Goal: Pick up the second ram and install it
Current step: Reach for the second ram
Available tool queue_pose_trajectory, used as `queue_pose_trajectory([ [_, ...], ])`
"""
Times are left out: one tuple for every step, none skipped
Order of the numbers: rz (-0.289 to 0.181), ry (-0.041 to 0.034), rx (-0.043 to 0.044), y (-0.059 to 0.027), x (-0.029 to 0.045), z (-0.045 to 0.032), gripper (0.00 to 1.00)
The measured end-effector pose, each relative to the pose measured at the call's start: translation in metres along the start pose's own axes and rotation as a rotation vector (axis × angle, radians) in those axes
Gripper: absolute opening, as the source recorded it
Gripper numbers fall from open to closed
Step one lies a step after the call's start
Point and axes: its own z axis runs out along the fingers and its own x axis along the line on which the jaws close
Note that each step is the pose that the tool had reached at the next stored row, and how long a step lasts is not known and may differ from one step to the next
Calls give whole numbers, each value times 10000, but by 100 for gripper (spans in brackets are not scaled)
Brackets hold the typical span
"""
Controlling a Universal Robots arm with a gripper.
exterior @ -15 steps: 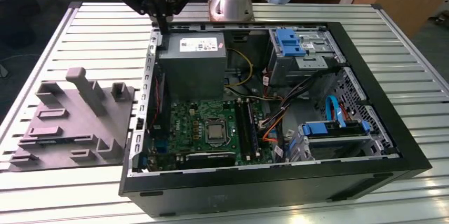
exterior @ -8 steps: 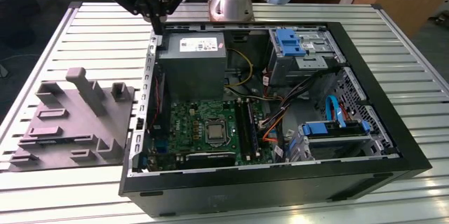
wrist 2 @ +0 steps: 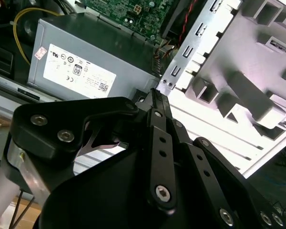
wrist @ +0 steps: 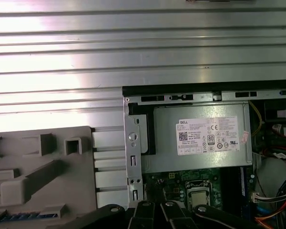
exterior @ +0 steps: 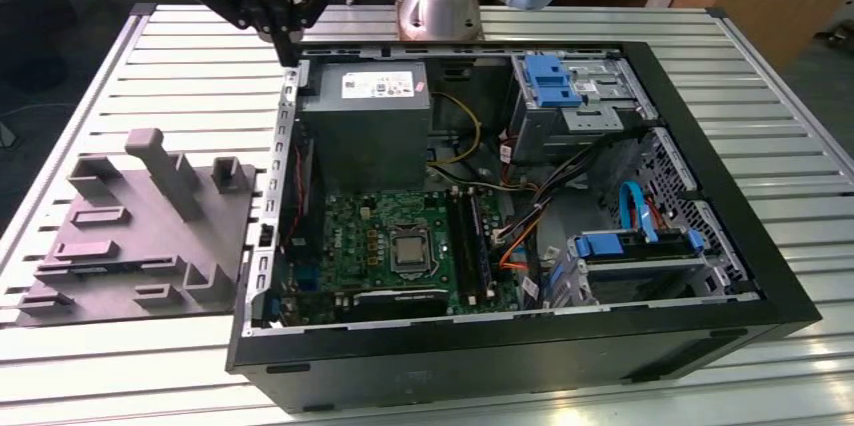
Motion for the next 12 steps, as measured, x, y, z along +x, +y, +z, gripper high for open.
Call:
queue_pose_trajectory([
  [0, -7, -1, -1, 16, 0, 10],
  [-1, -13, -2, -3, 34, -1, 10],
  [-1, -20, -2, -4, 50, -2, 10],
  [-2, -26, -3, -5, 66, -2, 10],
  [-2, -32, -4, -6, 82, -3, 10],
  [-1, -37, -3, -7, 99, -4, 10],
  [-1, -43, -4, -8, 115, -5, 10],
  [-1, -48, -5, -10, 130, -6, 10],
  [-2, -53, -5, -11, 147, -7, 10],
  [-2, -59, -5, -12, 164, -7, 10],
  [-2, -65, -6, -14, 182, -8, 10],
  [-3, -72, -6, -15, 202, -9, 10],
])
